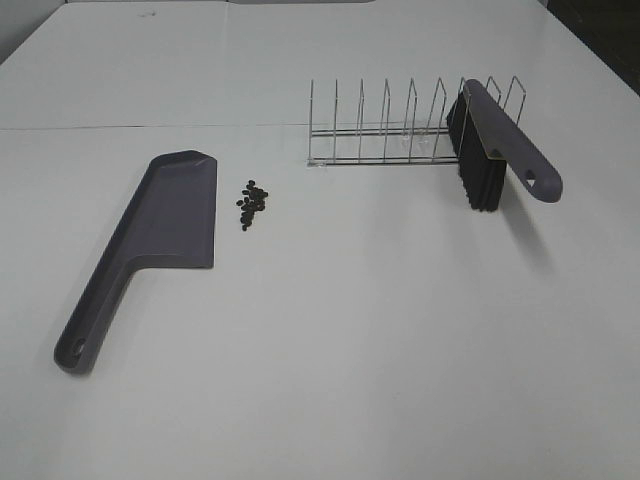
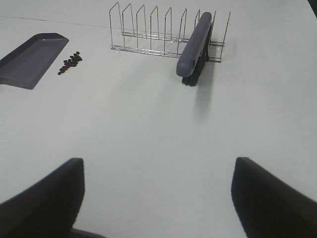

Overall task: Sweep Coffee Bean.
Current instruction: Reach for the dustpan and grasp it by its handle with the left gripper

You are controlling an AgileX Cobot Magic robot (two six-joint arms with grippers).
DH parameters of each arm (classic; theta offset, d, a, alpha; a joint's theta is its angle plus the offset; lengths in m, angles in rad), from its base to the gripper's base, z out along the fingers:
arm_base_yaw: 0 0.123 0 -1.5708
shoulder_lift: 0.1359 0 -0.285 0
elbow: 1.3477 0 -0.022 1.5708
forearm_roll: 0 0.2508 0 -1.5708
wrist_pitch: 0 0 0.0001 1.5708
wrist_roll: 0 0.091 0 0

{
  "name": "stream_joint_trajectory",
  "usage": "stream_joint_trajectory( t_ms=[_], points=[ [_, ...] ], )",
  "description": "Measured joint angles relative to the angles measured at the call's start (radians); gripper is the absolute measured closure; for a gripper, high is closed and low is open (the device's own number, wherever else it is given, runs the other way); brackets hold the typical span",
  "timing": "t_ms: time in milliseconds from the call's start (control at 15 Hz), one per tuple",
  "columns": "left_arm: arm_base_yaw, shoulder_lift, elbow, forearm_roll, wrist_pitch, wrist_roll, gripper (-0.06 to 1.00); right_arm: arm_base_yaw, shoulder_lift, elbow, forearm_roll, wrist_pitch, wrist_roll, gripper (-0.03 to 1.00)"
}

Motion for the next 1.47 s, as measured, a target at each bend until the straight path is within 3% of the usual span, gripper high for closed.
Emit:
stream_joint_trajectory(
  t_ms=[1467],
  points=[
    [0.000, 0.000, 0.000, 0.000, 0.000, 0.000, 0.32, 0.000, 0.000, 0.000, 0.000, 0.000, 0.000, 0.20]
  ],
)
